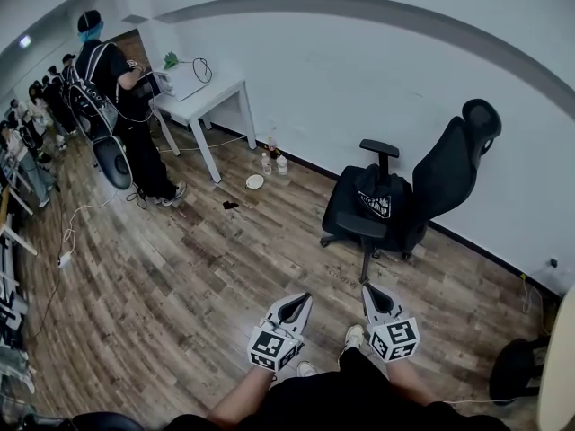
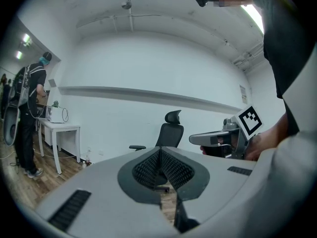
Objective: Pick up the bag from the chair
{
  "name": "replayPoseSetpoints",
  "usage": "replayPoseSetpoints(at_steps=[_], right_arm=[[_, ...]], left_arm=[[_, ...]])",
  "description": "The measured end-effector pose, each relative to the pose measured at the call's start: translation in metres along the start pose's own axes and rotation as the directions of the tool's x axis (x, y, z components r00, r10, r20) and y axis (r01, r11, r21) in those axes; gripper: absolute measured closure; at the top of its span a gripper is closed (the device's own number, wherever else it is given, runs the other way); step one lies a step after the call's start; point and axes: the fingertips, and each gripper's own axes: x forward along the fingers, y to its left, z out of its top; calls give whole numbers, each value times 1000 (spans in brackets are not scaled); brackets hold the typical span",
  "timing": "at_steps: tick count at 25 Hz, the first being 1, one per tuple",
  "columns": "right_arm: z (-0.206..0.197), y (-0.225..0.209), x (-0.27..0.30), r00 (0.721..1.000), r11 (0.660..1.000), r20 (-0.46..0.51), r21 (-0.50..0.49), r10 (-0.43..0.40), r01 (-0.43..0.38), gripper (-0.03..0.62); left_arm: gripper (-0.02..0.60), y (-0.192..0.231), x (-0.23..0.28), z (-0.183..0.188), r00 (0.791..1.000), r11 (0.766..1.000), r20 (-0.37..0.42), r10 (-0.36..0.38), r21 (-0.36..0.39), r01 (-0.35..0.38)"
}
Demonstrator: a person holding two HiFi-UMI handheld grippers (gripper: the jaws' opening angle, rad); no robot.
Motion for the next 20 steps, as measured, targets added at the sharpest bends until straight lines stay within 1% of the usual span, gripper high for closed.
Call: replayPoseSetpoints(at_steps=[4,6,10,15,18,20], right_arm=[[5,-9,19,1000,1000,2,-8,21,-21,574],[7,-19,29,1000,1000,2,-6,25,-25,574],[13,-42,49,1000,1000,12,2,29,-29,574],[18,-67,81,998,998,12,-6,64,-64,574],[16,-87,94,997,997,-1,2,74,-74,574],[16,-102,102,997,997,-7,9,78,-78,574]], left_arm=[[560,7,17,8,1000,1000,15,12,21,-13],[560,12,27,10,1000,1000,7,25,19,-25],[560,23,48,9,999,999,-33,32,11,-32],[560,37,92,16,999,999,-31,32,35,-31],[560,43,115,14,998,999,-57,41,16,-40],[560,48,130,15,997,999,-56,50,-14,-51]])
